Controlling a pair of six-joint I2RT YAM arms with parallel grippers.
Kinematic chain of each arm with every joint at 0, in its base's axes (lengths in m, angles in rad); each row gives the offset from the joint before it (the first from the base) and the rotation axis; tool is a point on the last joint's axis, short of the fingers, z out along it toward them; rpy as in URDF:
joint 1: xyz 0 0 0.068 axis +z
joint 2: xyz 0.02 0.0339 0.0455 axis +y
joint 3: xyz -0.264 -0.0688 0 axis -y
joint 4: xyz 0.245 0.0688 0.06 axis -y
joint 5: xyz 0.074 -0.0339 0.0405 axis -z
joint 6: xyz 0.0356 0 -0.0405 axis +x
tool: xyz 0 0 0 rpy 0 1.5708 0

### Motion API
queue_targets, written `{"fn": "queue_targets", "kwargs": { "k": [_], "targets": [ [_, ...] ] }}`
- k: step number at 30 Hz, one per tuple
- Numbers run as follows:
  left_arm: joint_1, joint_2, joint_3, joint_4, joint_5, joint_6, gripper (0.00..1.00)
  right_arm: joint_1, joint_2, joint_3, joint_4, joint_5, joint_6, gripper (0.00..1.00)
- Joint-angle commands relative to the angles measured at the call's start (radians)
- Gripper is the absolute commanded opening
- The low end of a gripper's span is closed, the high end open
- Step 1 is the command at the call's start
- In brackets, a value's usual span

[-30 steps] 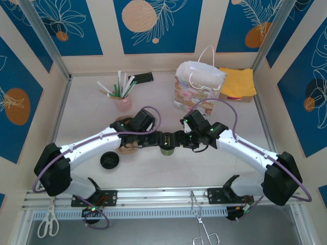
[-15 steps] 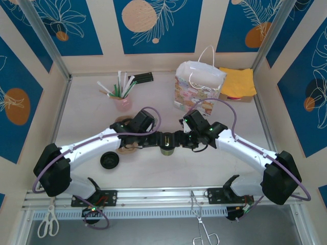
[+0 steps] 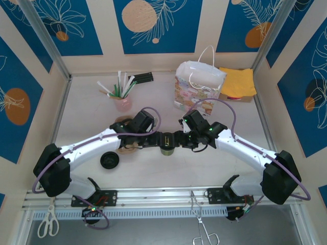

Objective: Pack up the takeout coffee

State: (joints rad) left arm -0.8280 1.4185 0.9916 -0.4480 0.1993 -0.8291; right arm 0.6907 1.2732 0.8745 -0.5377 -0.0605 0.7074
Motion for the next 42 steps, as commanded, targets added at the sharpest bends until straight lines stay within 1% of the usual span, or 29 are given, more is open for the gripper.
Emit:
{"fn": "queue_targets", "kwargs": {
  "k": [1, 17, 23, 32, 42],
  "targets": [
    [-0.009, 0.023, -0.051, -0.092, -0.025, 0.023, 0.47, 0.013, 0.028, -0.034, -0.058, -0.006, -0.025, 0.60],
    [-0.010, 0.040, -0.083, -0.088, -0.026, 0.028, 0.47, 0.019, 0.040, -0.069, -0.064, 0.016, -0.026, 0.60],
    [-0.009, 0.027, -0.024, -0.130, -0.041, 0.044, 0.47, 0.012, 0.031, -0.019, -0.078, 0.007, -0.023, 0.61],
    [-0.005, 0.026, 0.077, -0.135, -0.016, 0.051, 0.49, -0.030, 0.013, 0.075, -0.085, -0.055, -0.026, 0.62],
    [0.027, 0.066, 0.132, -0.110, 0.006, 0.076, 0.48, -0.076, 0.062, 0.117, -0.057, -0.084, -0.031, 0.62]
  ]
}}
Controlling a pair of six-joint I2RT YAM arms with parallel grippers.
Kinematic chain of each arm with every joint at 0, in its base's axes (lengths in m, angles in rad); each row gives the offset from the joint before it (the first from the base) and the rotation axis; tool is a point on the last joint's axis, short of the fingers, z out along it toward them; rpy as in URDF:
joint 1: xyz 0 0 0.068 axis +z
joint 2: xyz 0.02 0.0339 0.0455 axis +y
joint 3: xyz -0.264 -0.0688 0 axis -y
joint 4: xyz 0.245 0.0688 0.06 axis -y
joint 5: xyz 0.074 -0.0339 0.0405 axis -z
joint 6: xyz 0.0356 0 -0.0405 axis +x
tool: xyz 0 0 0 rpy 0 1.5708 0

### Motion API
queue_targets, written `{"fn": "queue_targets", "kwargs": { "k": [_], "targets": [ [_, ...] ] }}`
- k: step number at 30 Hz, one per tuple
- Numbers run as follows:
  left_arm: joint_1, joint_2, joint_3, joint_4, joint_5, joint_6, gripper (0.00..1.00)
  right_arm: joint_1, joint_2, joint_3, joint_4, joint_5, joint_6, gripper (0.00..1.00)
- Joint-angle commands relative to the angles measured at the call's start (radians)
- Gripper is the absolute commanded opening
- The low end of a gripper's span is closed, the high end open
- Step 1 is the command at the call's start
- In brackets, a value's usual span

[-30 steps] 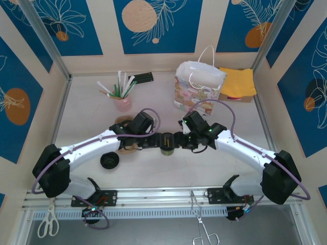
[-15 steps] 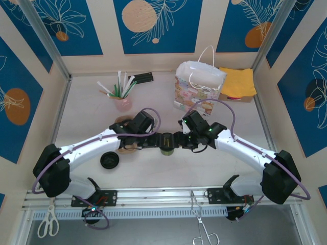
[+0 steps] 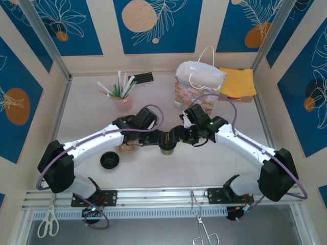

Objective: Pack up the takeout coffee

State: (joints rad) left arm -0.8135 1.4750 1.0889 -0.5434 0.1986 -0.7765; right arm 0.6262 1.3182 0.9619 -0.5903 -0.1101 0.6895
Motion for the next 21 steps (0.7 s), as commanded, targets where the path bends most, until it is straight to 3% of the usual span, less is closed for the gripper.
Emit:
{"fn": "queue_targets", "kwargs": {
  "k": [1, 5, 21],
  "targets": [
    [0.016, 0.013, 0.041, -0.016, 0.006, 0.026, 0.47, -0.015, 0.026, 0.034, 0.002, -0.036, -0.015, 0.61],
    [0.023, 0.024, 0.055, -0.028, 0.005, 0.038, 0.36, -0.027, 0.057, 0.057, 0.017, -0.043, -0.019, 0.60],
    [0.023, 0.048, -0.006, -0.035, 0.010, 0.040, 0.36, -0.051, 0.149, 0.056, 0.040, -0.056, -0.013, 0.54]
  ]
}}
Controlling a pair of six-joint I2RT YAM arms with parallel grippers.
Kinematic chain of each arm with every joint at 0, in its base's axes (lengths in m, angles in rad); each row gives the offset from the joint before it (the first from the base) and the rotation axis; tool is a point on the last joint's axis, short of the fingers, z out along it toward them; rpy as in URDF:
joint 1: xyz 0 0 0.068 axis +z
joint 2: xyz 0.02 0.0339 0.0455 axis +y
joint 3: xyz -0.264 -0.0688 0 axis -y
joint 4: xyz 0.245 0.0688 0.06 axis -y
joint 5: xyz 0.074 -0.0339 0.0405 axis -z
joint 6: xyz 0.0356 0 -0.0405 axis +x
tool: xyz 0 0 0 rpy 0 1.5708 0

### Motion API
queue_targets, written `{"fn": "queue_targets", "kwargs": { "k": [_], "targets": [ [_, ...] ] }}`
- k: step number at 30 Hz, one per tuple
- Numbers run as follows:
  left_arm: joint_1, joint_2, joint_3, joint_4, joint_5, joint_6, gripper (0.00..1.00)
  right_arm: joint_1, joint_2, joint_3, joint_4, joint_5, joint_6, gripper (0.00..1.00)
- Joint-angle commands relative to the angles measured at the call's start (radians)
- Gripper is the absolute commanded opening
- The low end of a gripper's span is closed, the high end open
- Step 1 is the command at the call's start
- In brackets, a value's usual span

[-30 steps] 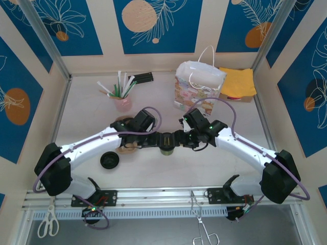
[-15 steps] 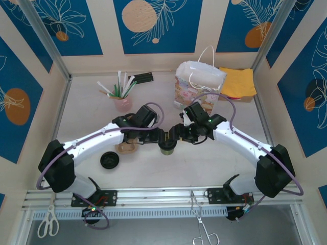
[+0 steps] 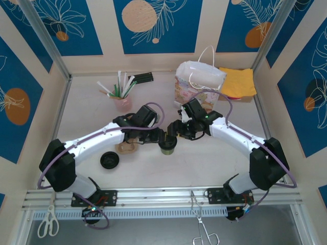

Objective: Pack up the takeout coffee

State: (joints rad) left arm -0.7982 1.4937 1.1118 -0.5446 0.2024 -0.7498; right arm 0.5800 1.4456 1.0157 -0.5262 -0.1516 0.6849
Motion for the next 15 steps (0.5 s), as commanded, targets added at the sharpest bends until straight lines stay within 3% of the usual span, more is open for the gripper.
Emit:
{"fn": "queue_targets", "kwargs": {
  "k": [1, 15],
  "targets": [
    [0.007, 0.034, -0.035, -0.035, 0.007, 0.014, 0.35, -0.005, 0.024, -0.006, -0.023, -0.015, -0.009, 0.52],
    [0.004, 0.051, -0.113, -0.025, 0.012, 0.004, 0.35, 0.006, 0.021, -0.122, -0.019, -0.012, 0.003, 0.50]
  ]
}}
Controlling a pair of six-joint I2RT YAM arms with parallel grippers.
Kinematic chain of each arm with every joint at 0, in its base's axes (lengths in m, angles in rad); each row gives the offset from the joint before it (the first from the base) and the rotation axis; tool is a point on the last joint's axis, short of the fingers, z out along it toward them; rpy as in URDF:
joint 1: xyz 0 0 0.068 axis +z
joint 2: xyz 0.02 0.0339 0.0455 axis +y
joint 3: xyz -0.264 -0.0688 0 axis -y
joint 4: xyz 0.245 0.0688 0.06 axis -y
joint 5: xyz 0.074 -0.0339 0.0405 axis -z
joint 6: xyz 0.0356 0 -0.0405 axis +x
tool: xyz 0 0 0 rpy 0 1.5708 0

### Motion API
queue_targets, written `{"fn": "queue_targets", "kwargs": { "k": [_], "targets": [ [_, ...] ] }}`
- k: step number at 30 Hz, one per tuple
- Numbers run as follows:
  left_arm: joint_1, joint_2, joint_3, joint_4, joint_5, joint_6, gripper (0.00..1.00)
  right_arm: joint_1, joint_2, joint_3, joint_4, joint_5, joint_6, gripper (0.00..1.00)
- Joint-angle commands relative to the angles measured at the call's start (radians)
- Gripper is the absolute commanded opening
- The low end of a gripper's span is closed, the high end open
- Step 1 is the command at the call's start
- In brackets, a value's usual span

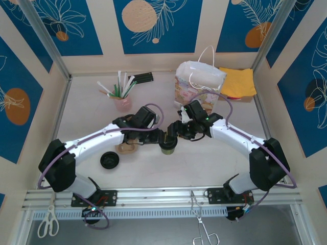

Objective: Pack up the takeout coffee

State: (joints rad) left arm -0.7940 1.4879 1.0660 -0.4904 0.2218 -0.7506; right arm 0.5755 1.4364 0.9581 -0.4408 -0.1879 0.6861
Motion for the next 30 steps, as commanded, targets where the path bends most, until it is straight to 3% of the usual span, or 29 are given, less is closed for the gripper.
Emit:
{"fn": "queue_targets", "kwargs": {
  "k": [1, 23, 30],
  "targets": [
    [0.000, 0.056, -0.069, -0.079, -0.009, 0.005, 0.35, 0.011, 0.026, -0.070, -0.103, 0.029, 0.004, 0.50],
    [-0.003, 0.062, -0.043, -0.119, -0.024, 0.016, 0.35, 0.003, 0.033, -0.114, -0.110, 0.047, 0.033, 0.50],
    [-0.007, 0.066, -0.021, -0.135, -0.030, 0.023, 0.35, 0.002, -0.005, -0.053, -0.135, 0.039, 0.011, 0.51]
  ]
}}
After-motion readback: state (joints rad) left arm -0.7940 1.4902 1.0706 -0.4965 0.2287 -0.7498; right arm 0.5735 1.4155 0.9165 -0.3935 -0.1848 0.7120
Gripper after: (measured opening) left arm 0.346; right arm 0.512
